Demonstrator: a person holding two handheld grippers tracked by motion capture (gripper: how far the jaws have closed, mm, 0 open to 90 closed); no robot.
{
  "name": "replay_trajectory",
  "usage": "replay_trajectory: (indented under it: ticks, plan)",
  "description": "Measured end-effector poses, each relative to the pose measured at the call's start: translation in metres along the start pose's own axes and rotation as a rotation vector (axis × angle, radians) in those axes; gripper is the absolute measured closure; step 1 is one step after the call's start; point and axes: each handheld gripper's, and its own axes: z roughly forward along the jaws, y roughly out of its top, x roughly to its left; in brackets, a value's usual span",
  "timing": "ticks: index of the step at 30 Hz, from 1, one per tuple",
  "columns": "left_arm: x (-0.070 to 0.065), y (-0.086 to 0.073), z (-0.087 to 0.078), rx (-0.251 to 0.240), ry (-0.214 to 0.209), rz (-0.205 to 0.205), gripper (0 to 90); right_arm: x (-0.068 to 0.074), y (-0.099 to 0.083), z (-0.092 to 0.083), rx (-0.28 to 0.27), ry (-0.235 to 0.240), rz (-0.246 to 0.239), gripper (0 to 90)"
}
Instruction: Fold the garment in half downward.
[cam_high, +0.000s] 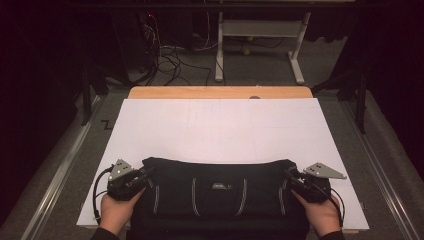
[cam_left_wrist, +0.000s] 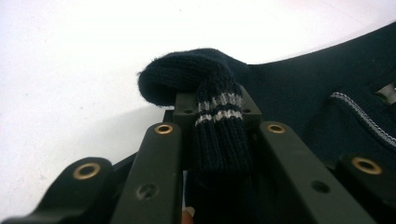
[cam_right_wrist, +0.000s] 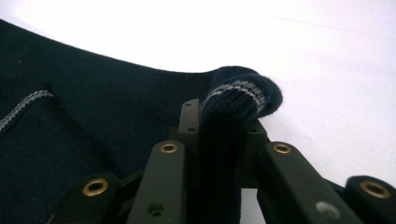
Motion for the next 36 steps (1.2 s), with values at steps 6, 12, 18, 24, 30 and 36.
replay_trajectory:
  ticks: [6, 12, 18, 24, 30, 36]
  plan:
    - [0.001, 0.007, 0.001, -0.001, 0.0, 0.009, 74.2, -0.002, 0.006, -0.002, -0.024, -0.001, 0.004, 77.9]
    - [0.008, 0.019, 0.011, 0.001, 0.004, -0.002, 74.4, -0.008, 0.018, 0.004, -0.029, -0.008, -0.001, 78.0]
    - [0.019, 0.038, 0.03, 0.022, 0.029, -0.018, 74.4, -0.015, 0.039, 0.016, -0.039, -0.04, -0.026, 77.9]
    - [0.03, 0.048, 0.046, 0.034, 0.052, -0.04, 74.4, -0.021, 0.055, 0.03, -0.038, -0.056, -0.037, 77.8]
    - [0.037, 0.062, 0.056, 0.04, 0.063, -0.058, 74.4, -0.026, 0.066, 0.039, -0.029, -0.073, -0.037, 77.8]
    - [0.041, 0.082, 0.067, 0.043, 0.08, -0.042, 74.4, -0.033, 0.078, 0.048, -0.025, -0.101, -0.048, 77.8]
